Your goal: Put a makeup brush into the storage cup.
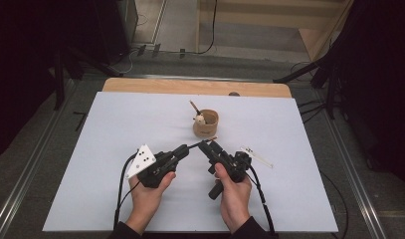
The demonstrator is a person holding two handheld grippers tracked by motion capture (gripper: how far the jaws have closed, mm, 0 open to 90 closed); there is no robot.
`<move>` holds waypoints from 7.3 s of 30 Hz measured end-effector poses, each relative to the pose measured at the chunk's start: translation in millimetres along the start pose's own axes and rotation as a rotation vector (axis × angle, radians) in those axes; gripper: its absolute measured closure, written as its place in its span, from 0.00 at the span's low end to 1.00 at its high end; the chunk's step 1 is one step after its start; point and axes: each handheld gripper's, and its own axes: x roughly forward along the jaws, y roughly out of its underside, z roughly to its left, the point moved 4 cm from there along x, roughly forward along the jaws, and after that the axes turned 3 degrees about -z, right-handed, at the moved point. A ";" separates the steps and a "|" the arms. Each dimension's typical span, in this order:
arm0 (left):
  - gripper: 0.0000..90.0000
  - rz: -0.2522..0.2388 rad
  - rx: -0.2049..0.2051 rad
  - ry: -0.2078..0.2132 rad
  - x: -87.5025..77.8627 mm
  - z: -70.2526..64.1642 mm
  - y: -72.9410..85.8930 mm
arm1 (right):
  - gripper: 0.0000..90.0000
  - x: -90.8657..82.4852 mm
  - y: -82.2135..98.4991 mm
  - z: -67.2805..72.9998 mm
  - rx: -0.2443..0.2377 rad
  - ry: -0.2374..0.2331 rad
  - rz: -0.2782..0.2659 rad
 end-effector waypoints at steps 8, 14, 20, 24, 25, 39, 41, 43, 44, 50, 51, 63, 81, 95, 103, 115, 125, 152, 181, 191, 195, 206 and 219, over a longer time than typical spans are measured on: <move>0.95 -0.014 0.010 0.007 0.3 -3.2 -0.7 | 0.47 -2.2 -2.3 -2.9 0.081 -0.002 0.002; 0.95 -0.010 0.016 0.012 1.0 -5.1 0.3 | 0.48 -3.0 -2.3 -7.1 0.121 0.003 0.012; 0.95 -0.007 0.021 0.019 1.5 -6.7 1.1 | 0.48 -3.4 -4.2 -8.0 0.131 0.002 0.012; 0.95 -0.005 0.025 0.027 2.6 -8.8 2.1 | 0.48 -2.7 -4.2 -8.7 0.142 -0.005 0.018; 0.95 -0.006 0.026 0.030 3.1 -9.3 2.2 | 0.48 -2.6 -4.1 -8.9 0.144 -0.006 0.020; 0.95 -0.001 0.029 0.040 4.1 -12.2 3.9 | 0.56 -3.4 -7.0 -11.5 0.179 -0.017 0.037; 0.95 0.000 0.030 0.042 4.4 -12.6 4.3 | 0.56 -3.2 -6.9 -12.0 0.177 -0.014 0.036; 0.95 0.000 0.033 0.045 4.7 -13.0 4.6 | 0.57 -3.2 -7.2 -12.5 0.178 -0.017 0.040; 0.95 0.002 0.033 0.044 4.6 -13.2 4.8 | 0.57 -3.1 -7.4 -12.9 0.177 -0.016 0.038; 0.95 0.006 0.029 0.042 5.0 -14.2 6.0 | 0.61 -3.1 -8.9 -13.6 0.185 -0.035 0.040; 0.95 0.008 0.027 0.042 5.1 -14.1 6.2 | 0.63 -2.9 -9.1 -13.5 0.189 -0.038 0.039; 0.20 0.199 -0.032 0.084 12.1 -11.8 16.5 | 0.94 -8.8 -16.0 2.9 -0.016 -0.118 0.090; 0.00 0.181 -0.036 0.079 -17.5 17.2 7.1 | 0.93 -6.1 -17.0 7.5 -0.379 -0.022 0.046; 0.00 0.121 -0.009 0.043 -48.8 36.6 0.1 | 0.93 -7.7 -20.0 6.2 -0.445 0.003 0.041; 0.00 0.101 0.005 -0.008 -73.0 45.9 -0.7 | 0.93 -7.8 -23.0 7.8 -0.479 -0.002 0.034; 0.00 0.101 0.022 -0.096 -112.4 61.8 -2.4 | 0.93 -4.9 -25.5 5.1 -0.496 0.008 0.032; 0.00 0.084 0.029 -0.186 -131.5 71.8 -1.3 | 0.93 -9.1 -28.3 3.0 -0.512 0.020 0.025; 0.00 0.068 0.010 -0.269 -149.0 84.0 5.2 | 0.93 -10.8 -40.9 2.4 -0.575 0.038 -0.004; 0.00 0.087 0.015 -0.286 -145.6 87.5 8.0 | 0.93 8.6 -68.8 -1.7 -0.637 0.078 -0.034; 0.00 0.092 0.027 -0.281 -144.8 86.5 8.3 | 0.93 14.3 -79.7 -8.7 -0.637 0.095 -0.057; 0.00 0.090 0.027 -0.282 -145.7 86.6 7.9 | 0.93 17.4 -83.1 -10.1 -0.642 0.101 -0.064; 0.00 0.096 0.031 -0.277 -144.4 85.8 9.0 | 0.93 29.5 -88.8 -11.5 -0.648 0.102 -0.076; 0.00 0.098 0.034 -0.274 -144.6 86.0 9.2 | 0.93 40.4 -97.5 -15.5 -0.672 0.111 -0.084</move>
